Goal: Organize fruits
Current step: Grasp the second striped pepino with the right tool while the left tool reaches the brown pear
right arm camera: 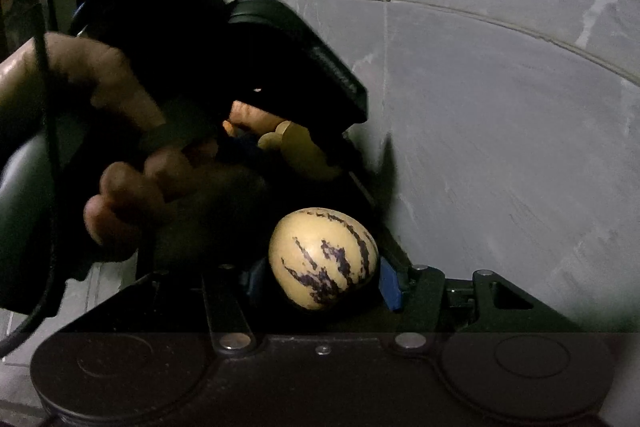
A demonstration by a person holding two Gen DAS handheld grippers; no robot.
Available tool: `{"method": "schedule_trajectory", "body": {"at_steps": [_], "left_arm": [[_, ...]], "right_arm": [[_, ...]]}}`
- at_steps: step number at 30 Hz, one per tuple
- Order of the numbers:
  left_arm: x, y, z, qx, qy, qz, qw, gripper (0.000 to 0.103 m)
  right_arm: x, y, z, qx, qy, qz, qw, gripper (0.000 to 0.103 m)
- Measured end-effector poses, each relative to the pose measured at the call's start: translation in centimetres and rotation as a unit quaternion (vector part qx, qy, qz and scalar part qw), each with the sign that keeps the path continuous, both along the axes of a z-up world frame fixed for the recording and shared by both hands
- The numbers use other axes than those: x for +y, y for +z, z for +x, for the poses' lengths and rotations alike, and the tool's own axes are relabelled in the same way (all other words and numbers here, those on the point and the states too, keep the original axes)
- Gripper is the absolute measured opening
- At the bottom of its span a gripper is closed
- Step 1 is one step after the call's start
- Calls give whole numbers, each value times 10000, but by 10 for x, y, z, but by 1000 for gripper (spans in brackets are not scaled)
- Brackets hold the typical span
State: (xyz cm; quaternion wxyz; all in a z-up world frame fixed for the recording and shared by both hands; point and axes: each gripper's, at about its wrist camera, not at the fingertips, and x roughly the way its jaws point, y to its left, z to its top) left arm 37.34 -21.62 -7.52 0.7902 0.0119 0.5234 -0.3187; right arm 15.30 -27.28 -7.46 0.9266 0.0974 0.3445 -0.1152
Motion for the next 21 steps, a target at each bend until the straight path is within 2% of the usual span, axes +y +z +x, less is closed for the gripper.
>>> {"method": "schedule_trajectory", "body": {"at_steps": [4,8,12,16,18,20,21], "left_arm": [[9,-1,-1,28,81,-20,10000,64],[10,2,0,39,263,-144,9995,82],[3,1,6,112,435,-245,9987,82],[-7,-2,10,8,521,-70,9986,74],[-7,-3,10,26,552,-127,9984,71],[-3,-2,9,116,595,-326,9976,59],[-2,-2,8,151,639,-348,9972,59]], "right_arm": [[-3,0,-2,0,23,35,10000,57],[-9,-6,0,2,56,10,10000,57],[-8,-5,2,-2,109,-38,9999,57],[-9,-6,4,-14,112,-42,9999,57],[-10,-8,5,-30,102,-34,9999,57],[-11,-8,5,-57,83,-9,9999,57],[-12,-9,7,-65,79,-6,9999,57]]}}
